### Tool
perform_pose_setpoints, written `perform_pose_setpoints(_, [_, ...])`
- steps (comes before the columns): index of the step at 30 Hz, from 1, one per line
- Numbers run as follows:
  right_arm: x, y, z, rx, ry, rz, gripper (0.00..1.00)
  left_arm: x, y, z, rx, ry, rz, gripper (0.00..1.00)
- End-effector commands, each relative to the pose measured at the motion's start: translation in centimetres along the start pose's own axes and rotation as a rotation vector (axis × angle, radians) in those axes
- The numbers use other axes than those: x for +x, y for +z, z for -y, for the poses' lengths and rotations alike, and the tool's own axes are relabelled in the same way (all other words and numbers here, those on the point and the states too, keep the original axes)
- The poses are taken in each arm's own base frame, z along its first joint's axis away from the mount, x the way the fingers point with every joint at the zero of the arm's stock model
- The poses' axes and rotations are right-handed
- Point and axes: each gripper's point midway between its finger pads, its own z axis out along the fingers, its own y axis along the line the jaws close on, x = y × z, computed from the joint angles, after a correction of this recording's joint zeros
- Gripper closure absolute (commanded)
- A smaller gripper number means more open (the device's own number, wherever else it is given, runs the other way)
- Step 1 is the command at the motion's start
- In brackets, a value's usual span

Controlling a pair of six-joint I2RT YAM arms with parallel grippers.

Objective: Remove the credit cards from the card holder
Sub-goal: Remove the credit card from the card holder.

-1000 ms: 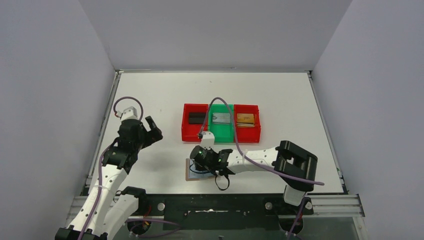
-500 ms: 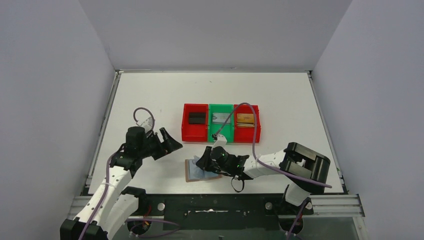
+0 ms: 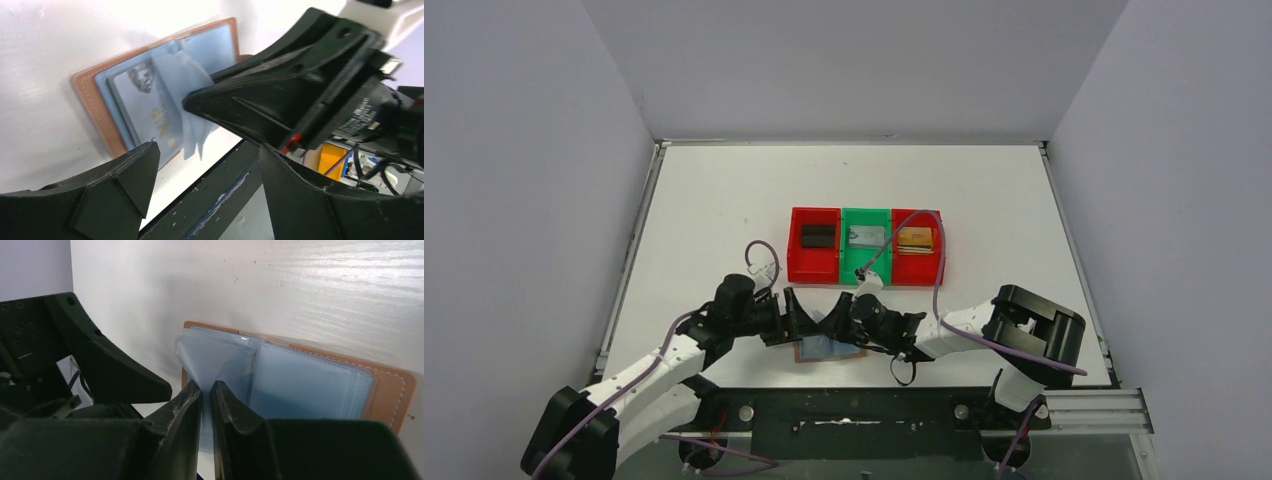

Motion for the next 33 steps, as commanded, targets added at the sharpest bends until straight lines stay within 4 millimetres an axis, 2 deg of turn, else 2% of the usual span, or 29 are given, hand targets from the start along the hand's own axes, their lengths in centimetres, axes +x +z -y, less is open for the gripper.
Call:
perform_pose_setpoints(1, [-1.6,-0.4,-1.4,-0.049,0.047,0.059,0.85,-1.0,1.0,1.2,0.061,0.029,0.056,0.28])
perform_pose_setpoints(7, [-1.6,-0.3,-1.3,-0.048,0.055,0.054,0.84,-0.5,1.9,1.6,0.087,0.052,0.039,0.35])
perform_pose_setpoints(9, [-1.6,-0.3,-1.3,-0.05,0.056,0.053,0.84,-0.3,2.2,1.7,0.096,0.061,0.027,0.41])
perform_pose_setpoints(12, [-1.6,-0.3,-1.3,-0.05,0.056,0.052,0.84,0.1,2.6,1.1,0.079,0.065,0.008,0.48])
perform_pose_setpoints(16, [-1.6,-0.3,-1.3,-0.051,0.057,0.048,0.83,0.9,3.0,0.3,0.056,0.065,-0.024,0.51])
perform_pose_setpoints(19, [-1.6,-0.3,-1.3,-0.052,0.06,0.048,0.83,1.0,3.2,0.3,0.06,0.074,-0.028,0.55])
perform_pose_setpoints(28, [-1.8,-0.5,-1.6,-0.069,0.058,0.049,0.8,1.3,3.8,-0.4,0.041,0.11,-0.046,0.72])
perform_pose_setpoints(33, [-2.0,-0.8,-2.3,-0.088,0.047,0.052,0.74,1.5,4.0,-0.2,0.051,0.13,-0.053,0.84])
